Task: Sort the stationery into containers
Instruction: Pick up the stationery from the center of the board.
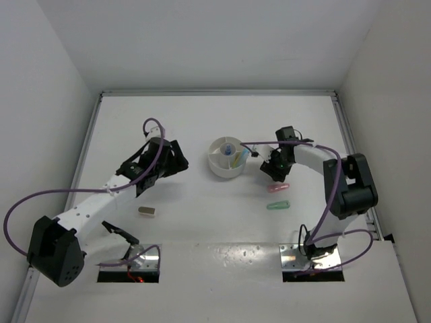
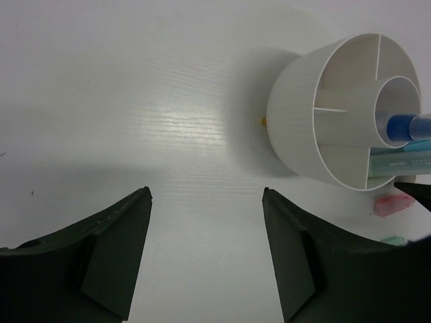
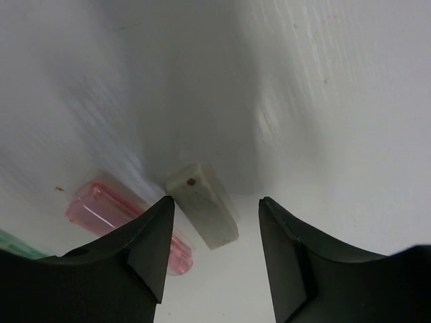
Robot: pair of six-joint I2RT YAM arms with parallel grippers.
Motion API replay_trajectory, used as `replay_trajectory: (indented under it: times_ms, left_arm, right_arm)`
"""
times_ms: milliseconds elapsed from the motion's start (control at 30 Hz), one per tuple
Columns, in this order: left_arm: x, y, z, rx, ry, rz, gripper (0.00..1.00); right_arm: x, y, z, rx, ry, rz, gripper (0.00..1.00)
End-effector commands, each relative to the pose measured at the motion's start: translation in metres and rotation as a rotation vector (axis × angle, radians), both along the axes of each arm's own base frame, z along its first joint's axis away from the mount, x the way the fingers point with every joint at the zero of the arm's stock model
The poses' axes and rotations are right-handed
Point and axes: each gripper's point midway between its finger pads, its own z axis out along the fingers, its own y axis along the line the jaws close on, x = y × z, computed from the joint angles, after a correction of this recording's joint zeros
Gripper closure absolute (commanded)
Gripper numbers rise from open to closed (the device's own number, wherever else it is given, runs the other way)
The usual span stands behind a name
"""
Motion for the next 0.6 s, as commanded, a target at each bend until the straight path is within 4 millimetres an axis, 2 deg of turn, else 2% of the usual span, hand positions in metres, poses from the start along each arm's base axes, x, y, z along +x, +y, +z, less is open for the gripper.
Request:
replay_trajectory:
  times_ms: [0,167,200,267,300,400,433,500,567]
  left_arm:
    - [0.002,0.0,0.009,-0.022,-0.041,-0.008,0.27]
    - [0.0,0.006,0.01,-0.037,-0.046,-0.001,0.27]
    - [0.0,0.006,0.01,-0.037,-0.046,-0.001,0.27]
    - [-0.001,0.008,0.01,-0.044,-0.046,0.001,0.27]
    - [-0.001,0.008,0.01,-0.044,-0.046,0.001,0.27]
    - [-0.001,0.01,0.013,-0.046,-0.055,-0.002,0.27]
    - [-0.001,0.01,0.013,-0.046,-0.055,-0.002,0.27]
    - [-0.001,0.01,0.016,-0.05,-0.063,-0.002,0.27]
    - [-0.001,0.008,0.02,-0.053,-0.072,-0.017,0.27]
  right_arm:
    - [0.004,0.01,-0.008,-0.009,-0.024,0.04,0.47]
    - [-0.002,0.009,-0.022,-0.044,0.009,0.041,0.52]
    - [-0.008,0.007,-0.028,-0.051,0.039,0.042,0.64]
    - [-0.014,0.003,-0.031,-0.07,0.069,0.039,0.77]
    - [-0.015,0.003,-0.031,-0.07,0.069,0.039,0.88]
    - [-0.006,0.004,-0.008,-0.036,0.005,0.02,0.97]
    - [0.004,0.006,0.014,-0.001,-0.061,-0.001,0.99]
    - [-0.001,0.011,0.035,0.034,-0.07,-0.009,1.0]
    - [0.002,0.02,0.075,0.09,-0.122,0.02,1.0]
